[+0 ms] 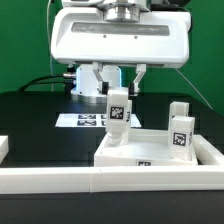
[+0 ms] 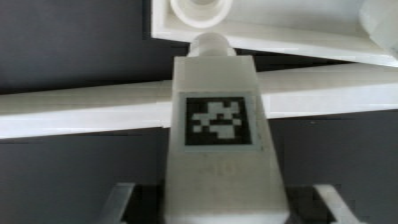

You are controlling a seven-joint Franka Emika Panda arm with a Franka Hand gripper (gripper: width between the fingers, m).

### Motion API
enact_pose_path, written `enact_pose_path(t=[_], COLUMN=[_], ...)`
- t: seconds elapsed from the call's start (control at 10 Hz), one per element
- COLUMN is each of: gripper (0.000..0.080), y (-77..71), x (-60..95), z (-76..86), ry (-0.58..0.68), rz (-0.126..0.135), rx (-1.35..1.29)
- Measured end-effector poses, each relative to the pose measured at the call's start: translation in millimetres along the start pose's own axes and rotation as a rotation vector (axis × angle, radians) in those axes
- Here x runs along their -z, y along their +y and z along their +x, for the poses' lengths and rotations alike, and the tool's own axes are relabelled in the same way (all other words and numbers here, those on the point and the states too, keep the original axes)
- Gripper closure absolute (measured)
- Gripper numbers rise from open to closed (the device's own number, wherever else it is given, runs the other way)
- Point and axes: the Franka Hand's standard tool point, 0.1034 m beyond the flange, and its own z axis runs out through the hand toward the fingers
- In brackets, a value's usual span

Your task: Assemble square table

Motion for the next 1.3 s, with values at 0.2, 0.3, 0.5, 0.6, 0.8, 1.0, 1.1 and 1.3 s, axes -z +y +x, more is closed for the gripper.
enact_pose_path(t=[0.2,0.3,0.5,0.6,0.8,1.0,1.1,1.3], gripper=[0.0509,0.0509,0.0509,0.0509,0.0509,0.0509,0.0509,0.0509], y=[1.3,-0.3,-7.1,-6.6,-6.4,-1.8,-1.0,0.4], x=[-3.1,-3.8,-4.6,-5.1,-5.7,-4.8,-4.0,-2.4], z=[-4.0,-5.5,-10.0,-10.4,-10.8,-10.0,-10.8,-17.4], ry=[0.009,0.007,0.024,0.021,0.02,0.035,0.036,0.064], rz=[-0.006,-0.005,-0.006,-0.006,-0.007,-0.011,-0.011,-0.016], rx=[0.002,0.004,-0.017,-0.013,-0.013,0.003,0.001,0.008])
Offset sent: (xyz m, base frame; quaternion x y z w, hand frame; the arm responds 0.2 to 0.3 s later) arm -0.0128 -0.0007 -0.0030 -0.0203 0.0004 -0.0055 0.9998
